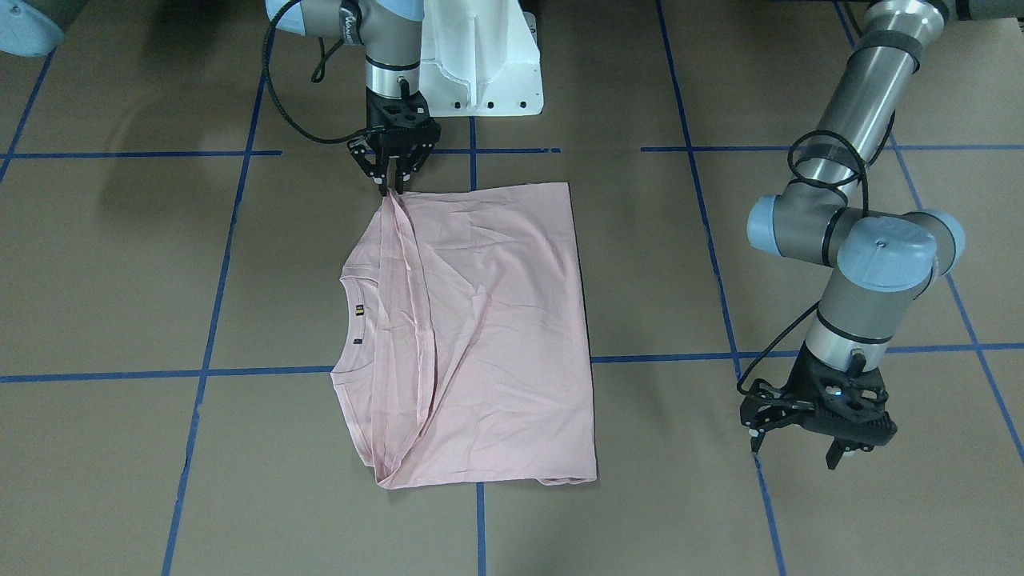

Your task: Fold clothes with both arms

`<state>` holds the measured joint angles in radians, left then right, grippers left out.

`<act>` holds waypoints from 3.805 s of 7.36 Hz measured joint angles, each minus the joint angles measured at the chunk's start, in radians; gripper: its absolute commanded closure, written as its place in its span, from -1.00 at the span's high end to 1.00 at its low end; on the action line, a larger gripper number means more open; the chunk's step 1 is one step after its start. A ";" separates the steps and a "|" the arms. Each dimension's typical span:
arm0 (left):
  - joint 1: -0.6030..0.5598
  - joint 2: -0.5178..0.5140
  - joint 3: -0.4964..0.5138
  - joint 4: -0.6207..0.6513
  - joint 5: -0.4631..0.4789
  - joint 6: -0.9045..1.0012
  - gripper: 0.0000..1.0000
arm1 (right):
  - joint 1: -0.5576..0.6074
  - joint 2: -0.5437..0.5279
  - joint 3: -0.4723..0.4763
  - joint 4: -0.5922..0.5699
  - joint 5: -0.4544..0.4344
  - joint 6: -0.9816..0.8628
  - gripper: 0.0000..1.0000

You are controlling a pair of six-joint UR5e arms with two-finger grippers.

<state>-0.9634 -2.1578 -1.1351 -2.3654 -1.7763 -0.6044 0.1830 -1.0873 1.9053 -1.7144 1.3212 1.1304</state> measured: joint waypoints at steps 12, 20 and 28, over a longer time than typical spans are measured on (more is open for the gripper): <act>0.003 0.006 -0.013 0.000 0.000 0.000 1.00 | 0.085 0.113 -0.150 -0.005 0.089 -0.106 -0.80; 0.003 0.007 -0.012 0.000 0.000 0.000 1.00 | 0.096 0.080 -0.125 -0.004 0.085 -0.104 -1.00; 0.006 0.009 -0.023 -0.012 -0.027 -0.002 1.00 | 0.092 -0.026 0.012 0.004 0.079 -0.091 1.00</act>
<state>-0.9575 -2.1491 -1.1584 -2.3771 -1.8036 -0.6068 0.2748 -1.1130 1.9173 -1.7104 1.4004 1.0393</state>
